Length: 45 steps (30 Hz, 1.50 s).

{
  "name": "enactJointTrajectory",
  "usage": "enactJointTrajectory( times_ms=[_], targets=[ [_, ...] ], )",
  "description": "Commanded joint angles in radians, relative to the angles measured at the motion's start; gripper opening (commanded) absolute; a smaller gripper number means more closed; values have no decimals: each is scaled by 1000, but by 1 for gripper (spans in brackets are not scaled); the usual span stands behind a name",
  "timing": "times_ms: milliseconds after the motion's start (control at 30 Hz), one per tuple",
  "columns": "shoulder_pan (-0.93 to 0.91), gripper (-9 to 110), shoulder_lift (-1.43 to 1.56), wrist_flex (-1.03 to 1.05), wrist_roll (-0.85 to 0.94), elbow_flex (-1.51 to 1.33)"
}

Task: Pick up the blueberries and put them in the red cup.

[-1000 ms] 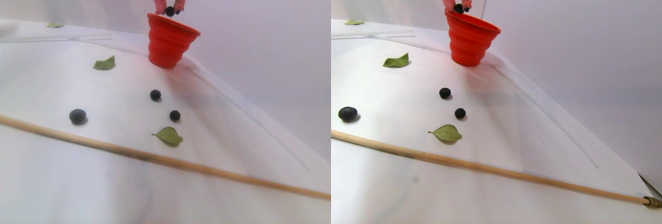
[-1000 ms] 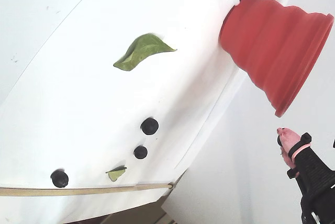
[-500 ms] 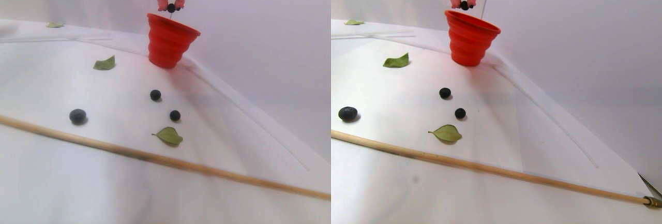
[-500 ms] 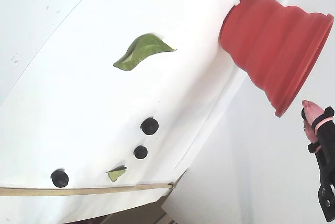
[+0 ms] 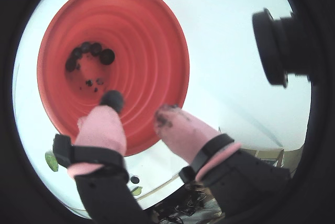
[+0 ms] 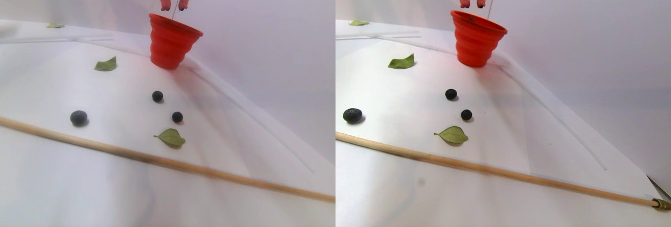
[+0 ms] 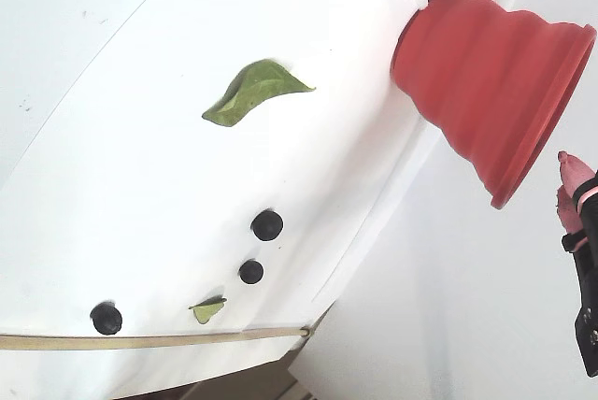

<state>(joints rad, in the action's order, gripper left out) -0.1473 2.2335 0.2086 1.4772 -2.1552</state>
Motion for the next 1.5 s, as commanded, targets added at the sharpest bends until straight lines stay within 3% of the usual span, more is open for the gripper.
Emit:
enactJointTrajectory(
  times_ms=[0,867,1467],
  targets=[
    [-55,16,49,3,-8,80],
    [-55,14,252,311,-38,40],
    [-72,14,339,451,-55,-135]
  ],
)
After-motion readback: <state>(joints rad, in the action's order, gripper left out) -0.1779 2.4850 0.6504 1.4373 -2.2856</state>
